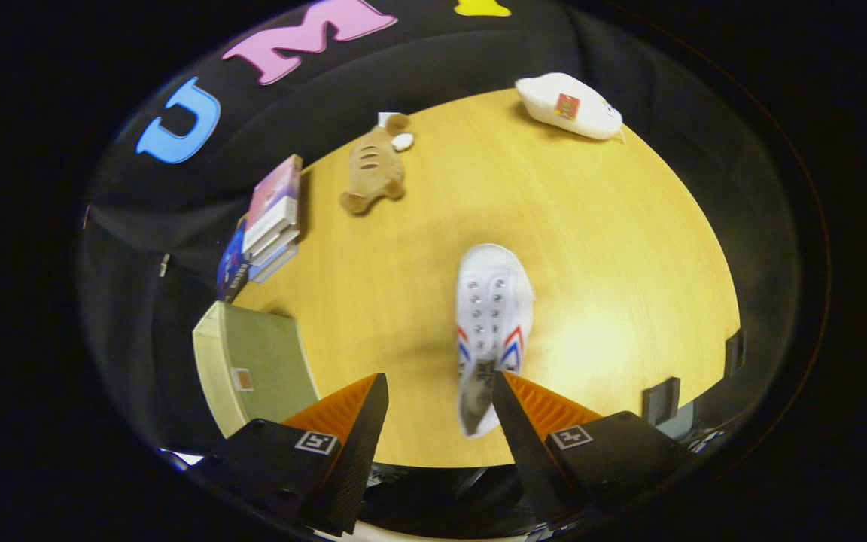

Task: Open the storage box then place both shoes into the box .Put the left shoe in first, then the right shoe, with the right side of both shoes facing outward in a uniform manner.

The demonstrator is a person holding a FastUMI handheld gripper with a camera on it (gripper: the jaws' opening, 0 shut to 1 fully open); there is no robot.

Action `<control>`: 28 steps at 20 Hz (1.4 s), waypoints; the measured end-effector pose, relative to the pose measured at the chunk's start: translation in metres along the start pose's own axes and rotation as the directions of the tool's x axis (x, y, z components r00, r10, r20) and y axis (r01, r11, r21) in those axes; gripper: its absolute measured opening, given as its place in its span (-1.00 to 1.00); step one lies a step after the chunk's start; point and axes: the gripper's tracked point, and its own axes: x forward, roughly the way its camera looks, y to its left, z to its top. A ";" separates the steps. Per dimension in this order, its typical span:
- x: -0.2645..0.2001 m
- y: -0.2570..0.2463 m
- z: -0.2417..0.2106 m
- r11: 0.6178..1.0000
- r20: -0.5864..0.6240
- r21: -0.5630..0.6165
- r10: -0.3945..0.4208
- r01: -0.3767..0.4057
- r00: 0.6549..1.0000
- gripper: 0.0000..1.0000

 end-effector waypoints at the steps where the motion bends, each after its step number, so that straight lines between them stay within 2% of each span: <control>1: 0.009 -0.019 -0.002 0.999 -0.012 -0.001 -0.036 0.036 0.999 0.71; 3: 0.021 -0.044 -0.009 0.996 -0.040 -0.010 -0.089 0.088 0.995 0.72; 5: 0.039 -0.056 -0.011 0.994 -0.068 -0.004 -0.108 0.108 0.992 0.65; 7: 0.056 -0.058 -0.011 0.995 -0.097 0.008 -0.102 0.103 0.990 0.66; 8: 0.062 -0.058 -0.011 0.995 -0.113 0.014 -0.096 0.098 0.989 0.57; 9: 0.068 -0.055 -0.012 0.996 -0.126 0.013 -0.086 0.088 0.988 0.56; 13: 0.088 -0.057 -0.014 0.995 -0.161 -0.031 -0.098 0.094 0.982 0.48; 14: 0.093 -0.054 -0.015 0.997 -0.173 -0.019 -0.080 0.078 0.982 0.27; 15: 0.098 -0.055 -0.017 0.996 -0.184 -0.019 -0.089 0.087 0.979 0.15; 16: 0.096 -0.055 -0.017 0.996 -0.191 -0.038 -0.090 0.084 0.977 -0.13; 17: 0.096 -0.057 -0.015 0.995 -0.183 -0.053 -0.098 0.090 0.978 -0.27; 18: 0.094 -0.059 -0.014 0.995 -0.183 -0.038 -0.097 0.091 0.978 -0.62; 20: 0.089 -0.057 -0.011 0.998 -0.159 0.010 -0.065 0.068 0.985 -0.88; 23: 0.084 -0.052 -0.013 0.996 -0.140 0.084 -0.004 0.016 0.990 -0.89; 28: 0.050 -0.034 -0.012 0.994 -0.090 0.104 0.044 -0.035 0.995 -0.89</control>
